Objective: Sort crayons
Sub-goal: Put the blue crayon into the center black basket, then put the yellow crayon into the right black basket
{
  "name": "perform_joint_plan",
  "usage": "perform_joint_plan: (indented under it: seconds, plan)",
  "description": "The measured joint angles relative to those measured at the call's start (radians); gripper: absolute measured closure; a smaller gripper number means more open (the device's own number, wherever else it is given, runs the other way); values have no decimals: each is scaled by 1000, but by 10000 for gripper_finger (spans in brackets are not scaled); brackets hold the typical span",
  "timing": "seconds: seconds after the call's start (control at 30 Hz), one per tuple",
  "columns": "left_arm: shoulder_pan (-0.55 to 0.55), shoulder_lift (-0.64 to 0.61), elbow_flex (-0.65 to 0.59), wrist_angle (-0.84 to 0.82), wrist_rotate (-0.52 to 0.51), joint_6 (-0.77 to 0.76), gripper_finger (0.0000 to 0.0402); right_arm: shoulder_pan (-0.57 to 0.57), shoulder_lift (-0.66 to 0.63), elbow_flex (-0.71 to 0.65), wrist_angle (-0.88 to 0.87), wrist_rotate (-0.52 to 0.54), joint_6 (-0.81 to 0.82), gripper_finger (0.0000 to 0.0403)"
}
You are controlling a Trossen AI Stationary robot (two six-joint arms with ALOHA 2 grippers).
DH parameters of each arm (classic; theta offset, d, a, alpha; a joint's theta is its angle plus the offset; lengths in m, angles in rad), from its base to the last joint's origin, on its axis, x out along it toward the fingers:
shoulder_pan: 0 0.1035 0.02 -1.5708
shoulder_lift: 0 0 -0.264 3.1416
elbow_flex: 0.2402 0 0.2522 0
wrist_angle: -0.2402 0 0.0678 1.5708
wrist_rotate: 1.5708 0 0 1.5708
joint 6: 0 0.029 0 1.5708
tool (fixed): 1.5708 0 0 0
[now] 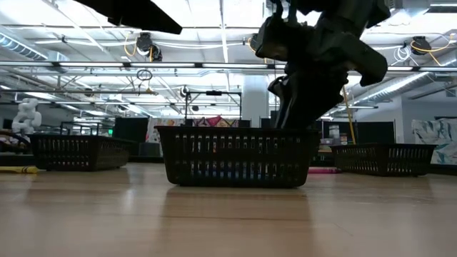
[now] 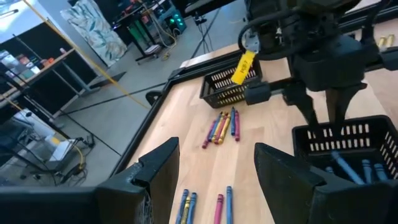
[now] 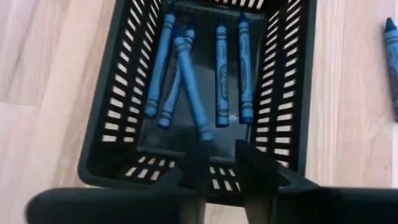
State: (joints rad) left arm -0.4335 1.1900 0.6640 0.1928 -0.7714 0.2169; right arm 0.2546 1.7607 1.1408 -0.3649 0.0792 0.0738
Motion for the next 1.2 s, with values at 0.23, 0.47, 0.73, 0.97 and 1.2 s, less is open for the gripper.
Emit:
perform_joint_plan:
  seconds: [0.23, 0.47, 0.73, 0.97, 1.2]
  plan:
    - [-29, 0, 0, 7, -13, -1, 190, -18, -106, 0, -2, 31, 5, 300]
    - [-100, -78, 8, -51, -74, -49, 190, -25, -254, -86, 244, 80, -157, 313]
    - [-161, -219, 9, -485, 162, -472, 190, -75, -221, -363, 1009, 80, -217, 319]
    - [-225, -228, 9, -729, 582, -1040, 190, -84, -234, -390, 1072, 104, -273, 319]
    - [-250, -227, 8, -1158, 856, -1624, 190, -83, -233, -388, 1067, 100, -330, 319]
